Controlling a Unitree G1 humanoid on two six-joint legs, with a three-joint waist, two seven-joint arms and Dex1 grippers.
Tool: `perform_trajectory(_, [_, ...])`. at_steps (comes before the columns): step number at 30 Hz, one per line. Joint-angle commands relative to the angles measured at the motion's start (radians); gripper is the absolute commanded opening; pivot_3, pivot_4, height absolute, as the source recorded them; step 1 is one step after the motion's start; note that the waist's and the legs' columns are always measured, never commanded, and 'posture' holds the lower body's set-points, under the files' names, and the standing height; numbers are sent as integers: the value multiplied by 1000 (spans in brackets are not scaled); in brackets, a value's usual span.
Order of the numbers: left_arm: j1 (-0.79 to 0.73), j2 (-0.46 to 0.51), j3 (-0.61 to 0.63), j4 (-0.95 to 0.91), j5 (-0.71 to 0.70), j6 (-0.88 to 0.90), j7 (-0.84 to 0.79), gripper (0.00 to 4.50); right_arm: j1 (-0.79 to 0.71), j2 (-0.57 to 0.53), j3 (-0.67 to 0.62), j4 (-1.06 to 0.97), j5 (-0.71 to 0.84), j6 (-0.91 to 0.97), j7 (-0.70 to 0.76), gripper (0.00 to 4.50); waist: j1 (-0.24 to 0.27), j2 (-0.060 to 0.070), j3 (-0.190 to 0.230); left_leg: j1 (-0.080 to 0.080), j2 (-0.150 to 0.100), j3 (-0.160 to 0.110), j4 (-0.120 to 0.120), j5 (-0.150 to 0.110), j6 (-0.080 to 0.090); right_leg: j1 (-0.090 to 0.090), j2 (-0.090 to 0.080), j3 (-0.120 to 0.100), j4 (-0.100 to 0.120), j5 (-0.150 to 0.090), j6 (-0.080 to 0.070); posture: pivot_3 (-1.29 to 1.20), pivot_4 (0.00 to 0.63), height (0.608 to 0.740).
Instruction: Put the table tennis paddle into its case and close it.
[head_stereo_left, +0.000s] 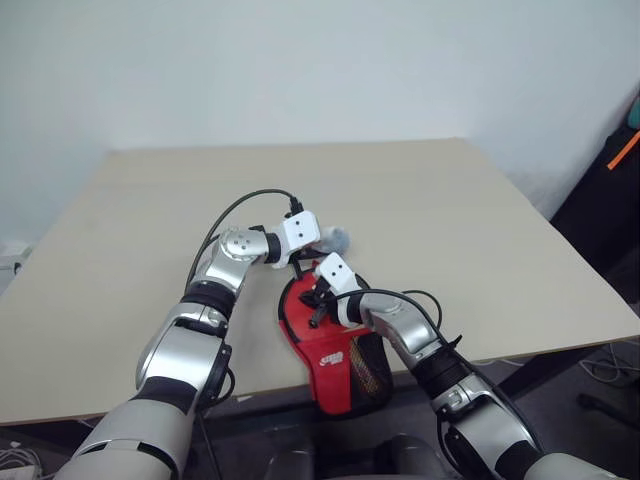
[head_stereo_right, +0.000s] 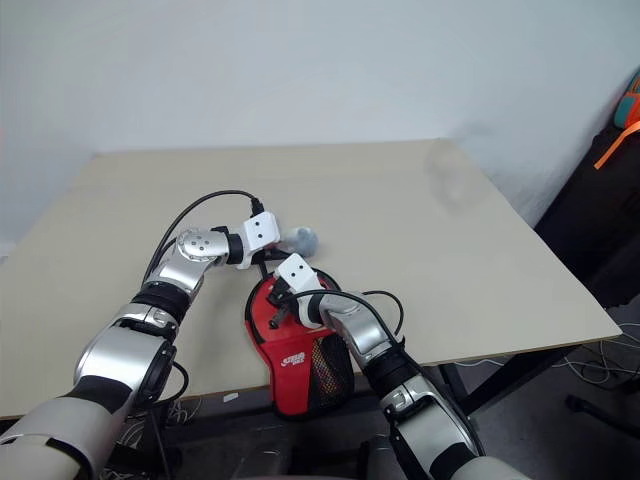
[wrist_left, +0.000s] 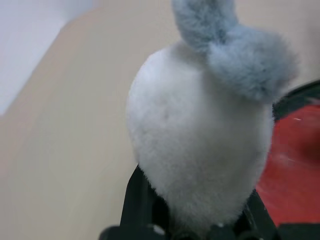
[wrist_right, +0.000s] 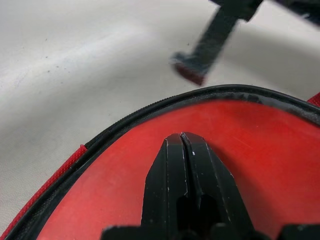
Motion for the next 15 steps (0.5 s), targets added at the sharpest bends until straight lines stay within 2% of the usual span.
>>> perform_trajectory(1, [-32, -2, -7, -41, -9, -83, -42, 387, 34, -8, 21, 58, -18, 47, 12, 12, 0, 0, 0, 0, 0, 0, 0, 0, 0, 0, 0, 0, 0, 0, 0, 0, 0, 706])
perform_trajectory(10, [-9, 2, -25, -36, 20, -191, -52, 387, 35, -11, 21, 56, -20, 55, 19, 12, 0, 0, 0, 0, 0, -1, 3, -2, 3, 0, 0, 1, 1, -2, 3, 0, 0, 706])
perform_trajectory(13, [-14, 6, -24, -27, 22, -191, -52, 1270, 35, -11, 22, 57, -21, 55, 21, 0, 0, 0, 0, 0, 0, -1, 3, -2, 4, 1, 0, 1, 1, -2, 3, 0, 0, 706])
perform_trajectory(15, [-14, 11, -24, -25, 25, -198, -46, 2081, 34, -10, 22, 59, -21, 54, 22, 0, 0, 0, 0, 0, 0, -1, 3, -2, 5, 1, 0, 2, 1, -3, 4, 0, 0, 706])
